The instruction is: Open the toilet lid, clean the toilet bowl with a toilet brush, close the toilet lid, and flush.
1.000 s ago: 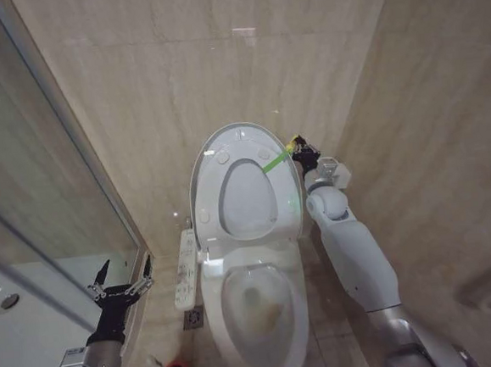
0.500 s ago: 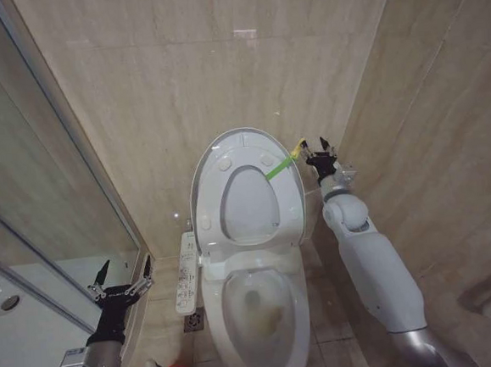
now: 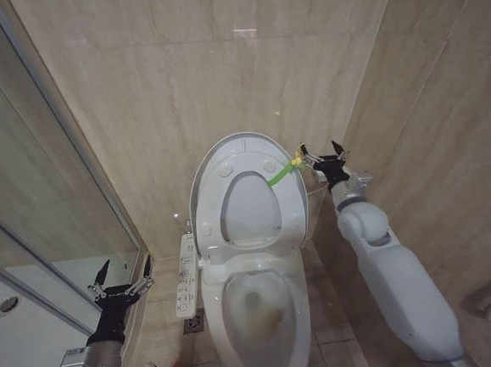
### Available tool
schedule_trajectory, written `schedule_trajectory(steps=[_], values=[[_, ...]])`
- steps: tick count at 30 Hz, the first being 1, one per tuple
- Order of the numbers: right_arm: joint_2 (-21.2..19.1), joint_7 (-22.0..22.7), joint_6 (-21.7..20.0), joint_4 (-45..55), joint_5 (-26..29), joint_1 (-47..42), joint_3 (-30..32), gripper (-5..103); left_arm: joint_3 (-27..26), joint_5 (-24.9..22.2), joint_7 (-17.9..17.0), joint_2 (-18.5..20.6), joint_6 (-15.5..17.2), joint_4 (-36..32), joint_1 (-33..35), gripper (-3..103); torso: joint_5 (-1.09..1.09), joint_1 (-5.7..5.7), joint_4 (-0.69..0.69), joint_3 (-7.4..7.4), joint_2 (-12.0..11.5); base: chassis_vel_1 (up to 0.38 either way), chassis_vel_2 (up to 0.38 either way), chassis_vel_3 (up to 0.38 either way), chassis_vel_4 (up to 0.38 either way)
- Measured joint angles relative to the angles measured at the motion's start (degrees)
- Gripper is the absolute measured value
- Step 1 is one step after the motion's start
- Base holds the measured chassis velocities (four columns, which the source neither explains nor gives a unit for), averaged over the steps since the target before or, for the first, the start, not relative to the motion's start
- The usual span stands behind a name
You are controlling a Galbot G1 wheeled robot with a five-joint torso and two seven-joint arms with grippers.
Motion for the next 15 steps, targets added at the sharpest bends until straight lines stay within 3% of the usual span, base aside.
schedule_trajectory(steps=[15], values=[[-4.20, 0.41, -1.08, 12.21, 4.43, -12.51, 4.37, 100, 0.00, 0.00, 0.00, 0.00, 0.00, 0.00, 0.00, 100, 0.00, 0.00, 0.00, 0.00, 0.00, 0.000, 0.000, 0.000, 0.000]])
